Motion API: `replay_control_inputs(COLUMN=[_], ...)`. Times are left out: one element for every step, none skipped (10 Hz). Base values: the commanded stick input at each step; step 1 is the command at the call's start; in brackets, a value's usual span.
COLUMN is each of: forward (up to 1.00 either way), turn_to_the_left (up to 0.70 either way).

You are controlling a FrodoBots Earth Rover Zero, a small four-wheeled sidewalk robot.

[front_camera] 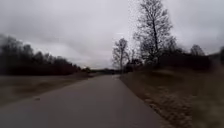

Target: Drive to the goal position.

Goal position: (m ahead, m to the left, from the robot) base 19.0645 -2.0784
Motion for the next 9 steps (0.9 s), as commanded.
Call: replay_control_inputs(forward=[0.85, 0.85, 0.85, 0.85, 0.85, 0.85, 0.85, 0.85, 0.85], turn_to_the_left=[0.00, 0.00, 0.00, 0.00, 0.00, 0.00, 0.00, 0.00, 0.00])
